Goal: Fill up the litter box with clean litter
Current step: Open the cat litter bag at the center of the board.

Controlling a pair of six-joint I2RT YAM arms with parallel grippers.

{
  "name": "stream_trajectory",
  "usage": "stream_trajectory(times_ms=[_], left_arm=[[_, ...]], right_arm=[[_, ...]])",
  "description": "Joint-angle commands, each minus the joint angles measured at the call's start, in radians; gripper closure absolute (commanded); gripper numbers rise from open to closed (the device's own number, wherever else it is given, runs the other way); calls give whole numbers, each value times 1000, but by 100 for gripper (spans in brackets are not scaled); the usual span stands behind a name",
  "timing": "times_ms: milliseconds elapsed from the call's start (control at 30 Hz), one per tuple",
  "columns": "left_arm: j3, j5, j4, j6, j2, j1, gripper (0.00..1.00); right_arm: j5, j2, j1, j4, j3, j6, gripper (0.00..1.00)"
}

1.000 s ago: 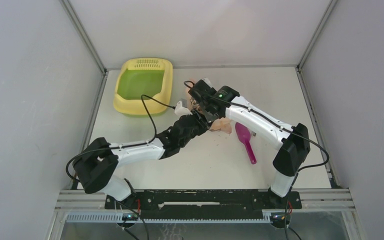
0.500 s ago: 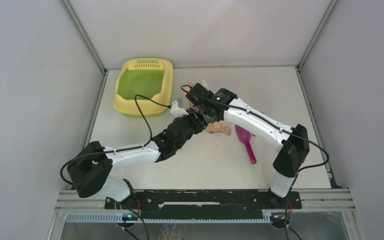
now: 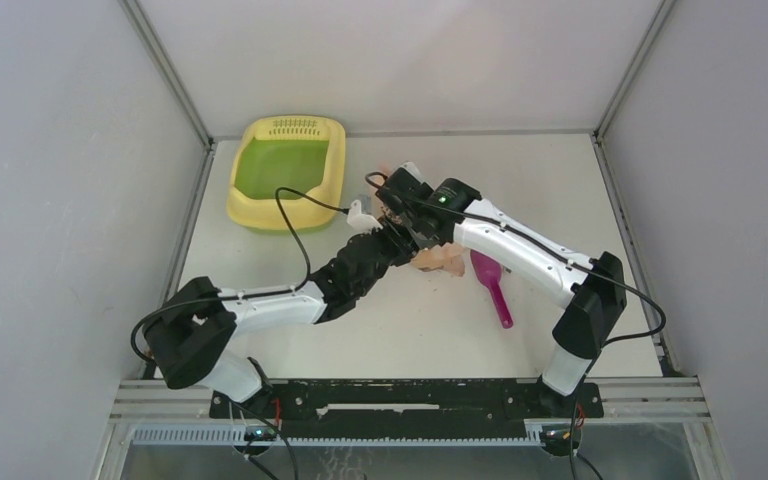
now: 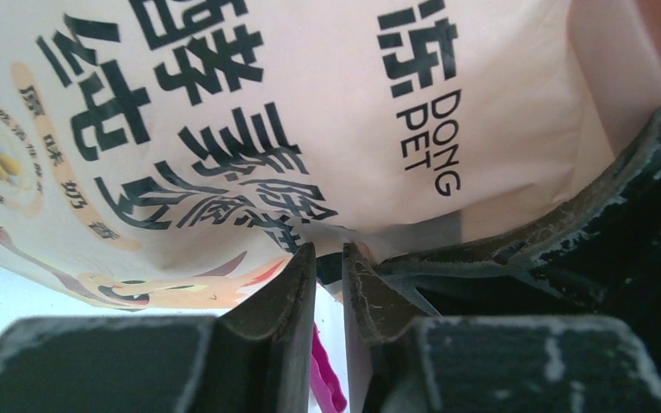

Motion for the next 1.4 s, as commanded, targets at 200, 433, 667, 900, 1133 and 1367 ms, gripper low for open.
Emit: stream_trajectory(times_ms=[200, 433, 667, 900, 1133, 1367], left_arm=[[31, -14, -5, 65, -76, 0, 81], [-21, -53, -119, 109, -209, 3, 81], [-64, -83, -187, 136, -306, 7, 80], [-113, -90, -203, 120, -349, 10, 80], [-185, -98, -214, 89, -419, 9, 80], [-208, -121, -271, 92, -494, 9, 80]], right_arm=[[206, -102, -69, 262, -18, -184, 100], [311, -96, -212, 356, 79, -257, 100], [478, -59, -205, 493, 135, -390, 100], [308, 36, -97, 359, 107, -222, 100], [-15, 106, 17, 328, -34, -98, 73], [-82, 36, -14, 396, -88, -159, 40]])
